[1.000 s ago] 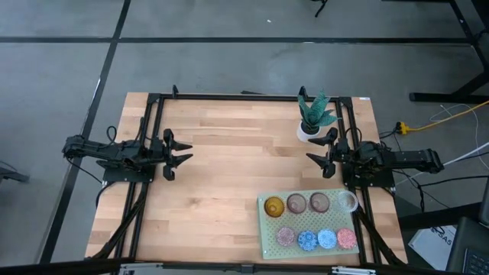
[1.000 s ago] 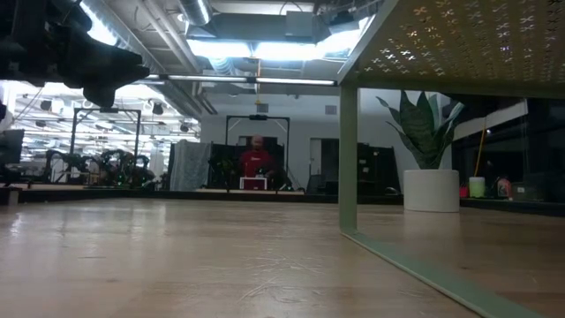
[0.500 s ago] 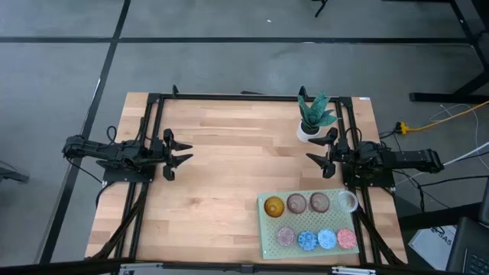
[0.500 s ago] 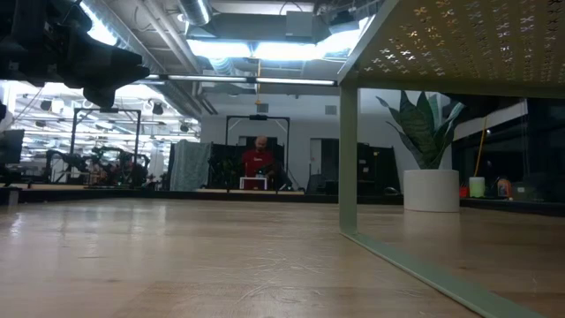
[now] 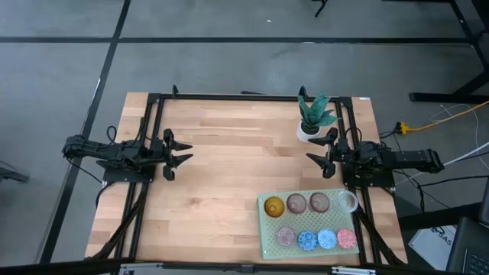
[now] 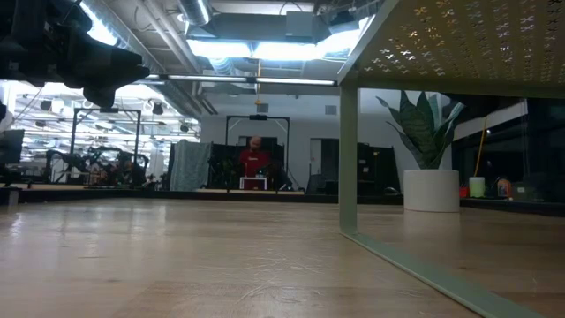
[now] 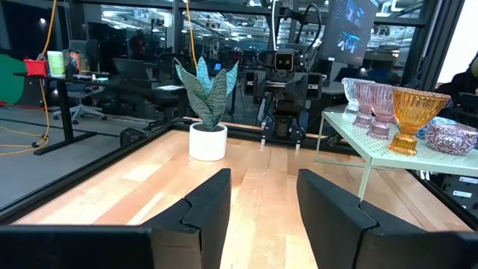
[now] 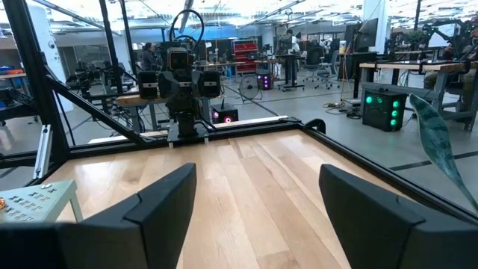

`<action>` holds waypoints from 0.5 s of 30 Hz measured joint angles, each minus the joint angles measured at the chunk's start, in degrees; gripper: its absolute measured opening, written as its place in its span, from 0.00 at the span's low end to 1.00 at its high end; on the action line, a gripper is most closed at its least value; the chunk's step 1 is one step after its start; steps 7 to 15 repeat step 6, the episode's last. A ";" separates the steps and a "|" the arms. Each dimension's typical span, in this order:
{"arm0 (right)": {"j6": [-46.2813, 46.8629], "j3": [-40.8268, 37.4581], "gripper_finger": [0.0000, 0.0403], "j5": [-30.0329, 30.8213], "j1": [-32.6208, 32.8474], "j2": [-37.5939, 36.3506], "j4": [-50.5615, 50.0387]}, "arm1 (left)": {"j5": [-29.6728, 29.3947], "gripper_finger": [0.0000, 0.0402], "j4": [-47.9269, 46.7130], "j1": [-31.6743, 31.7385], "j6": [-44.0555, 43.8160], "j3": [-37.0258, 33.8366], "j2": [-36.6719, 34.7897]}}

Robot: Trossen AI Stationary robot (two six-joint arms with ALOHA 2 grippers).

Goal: Pick & Place candle stick holders
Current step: Return to Home Position

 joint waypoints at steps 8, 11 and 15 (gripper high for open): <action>0.00 0.00 0.71 0.00 0.01 0.00 0.01 | 0.00 0.38 0.00 0.00 0.01 0.00 -0.01; 0.00 0.00 0.71 0.00 0.01 0.00 0.01 | 0.00 0.38 0.00 0.00 0.01 0.00 -0.01; 0.00 0.00 0.71 0.00 0.01 0.00 0.01 | 0.00 0.38 0.00 0.00 0.01 0.00 -0.01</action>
